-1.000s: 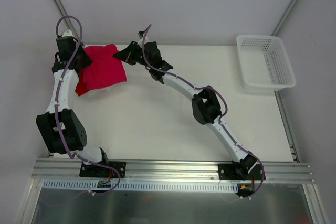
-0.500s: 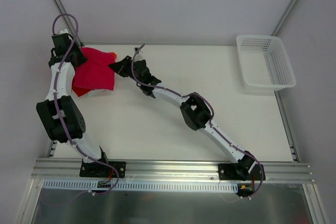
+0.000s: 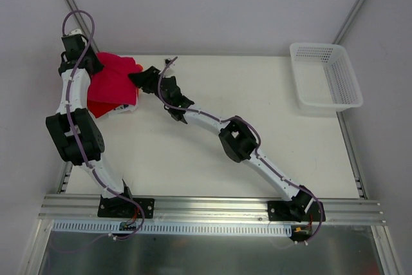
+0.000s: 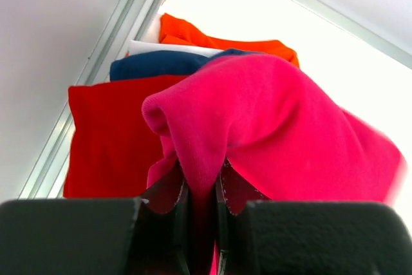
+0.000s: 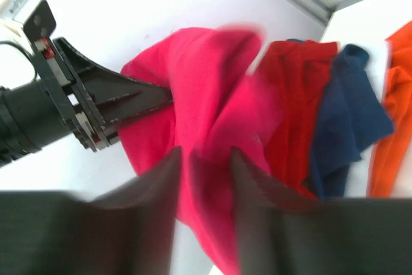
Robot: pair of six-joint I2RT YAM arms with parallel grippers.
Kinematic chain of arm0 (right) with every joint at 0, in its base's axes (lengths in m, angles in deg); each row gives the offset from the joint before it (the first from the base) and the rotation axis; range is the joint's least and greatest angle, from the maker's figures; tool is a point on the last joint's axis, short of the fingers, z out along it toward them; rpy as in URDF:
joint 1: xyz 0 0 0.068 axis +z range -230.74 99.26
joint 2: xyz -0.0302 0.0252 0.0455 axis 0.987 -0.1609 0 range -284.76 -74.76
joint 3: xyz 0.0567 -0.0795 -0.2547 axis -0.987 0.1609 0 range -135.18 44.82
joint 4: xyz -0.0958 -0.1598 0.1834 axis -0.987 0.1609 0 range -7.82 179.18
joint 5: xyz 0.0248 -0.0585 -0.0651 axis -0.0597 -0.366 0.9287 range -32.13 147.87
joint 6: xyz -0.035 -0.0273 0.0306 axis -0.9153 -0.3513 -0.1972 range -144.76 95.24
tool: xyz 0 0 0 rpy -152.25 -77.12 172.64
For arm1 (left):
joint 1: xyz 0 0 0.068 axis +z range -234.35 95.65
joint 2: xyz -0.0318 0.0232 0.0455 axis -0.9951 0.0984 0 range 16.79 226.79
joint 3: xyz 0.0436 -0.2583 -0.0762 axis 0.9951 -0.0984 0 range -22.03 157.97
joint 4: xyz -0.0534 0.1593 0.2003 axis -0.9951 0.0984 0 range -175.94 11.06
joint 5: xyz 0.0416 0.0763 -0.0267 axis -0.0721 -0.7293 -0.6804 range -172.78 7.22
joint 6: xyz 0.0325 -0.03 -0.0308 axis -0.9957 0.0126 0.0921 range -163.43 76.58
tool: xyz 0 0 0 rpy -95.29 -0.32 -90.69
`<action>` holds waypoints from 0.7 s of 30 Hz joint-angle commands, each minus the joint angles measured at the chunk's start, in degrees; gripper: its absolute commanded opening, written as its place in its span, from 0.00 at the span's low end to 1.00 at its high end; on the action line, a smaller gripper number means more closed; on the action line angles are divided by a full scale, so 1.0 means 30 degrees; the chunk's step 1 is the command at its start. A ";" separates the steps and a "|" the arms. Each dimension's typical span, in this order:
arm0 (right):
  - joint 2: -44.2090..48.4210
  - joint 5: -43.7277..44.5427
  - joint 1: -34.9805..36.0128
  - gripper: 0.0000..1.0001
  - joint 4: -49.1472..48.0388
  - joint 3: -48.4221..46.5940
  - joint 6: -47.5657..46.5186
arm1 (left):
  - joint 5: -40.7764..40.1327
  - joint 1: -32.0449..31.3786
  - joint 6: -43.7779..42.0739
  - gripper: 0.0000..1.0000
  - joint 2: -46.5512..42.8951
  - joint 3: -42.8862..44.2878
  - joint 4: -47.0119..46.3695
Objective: Fold and stack the t-shirts
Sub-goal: Put the neatly folded tshirt into the corner of the board with both arms
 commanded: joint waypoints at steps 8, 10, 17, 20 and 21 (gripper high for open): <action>0.1411 -0.1155 -0.0444 0.99 -0.3934 0.4127 0.1237 | -0.0617 0.1404 -0.0197 0.00 0.2431 0.1960 -0.1247; 0.1674 -0.1621 -0.0474 0.99 -0.4727 0.5066 0.1297 | -0.1084 0.1433 -0.0227 0.00 0.2578 0.1990 -0.1246; 0.3284 -0.3498 -0.0444 0.99 -0.7681 0.8695 0.1823 | -0.1701 0.1609 -0.0197 0.00 0.3222 0.2546 -0.1217; 0.4485 -0.3792 -0.0444 0.99 -0.8652 1.1128 0.1796 | -0.1759 0.1609 0.0037 0.06 0.3632 0.2751 -0.1218; 0.4749 -0.3821 -0.0444 0.99 -0.9090 1.1598 0.1708 | -0.1847 0.1609 0.0153 0.25 0.3778 0.2781 -0.1246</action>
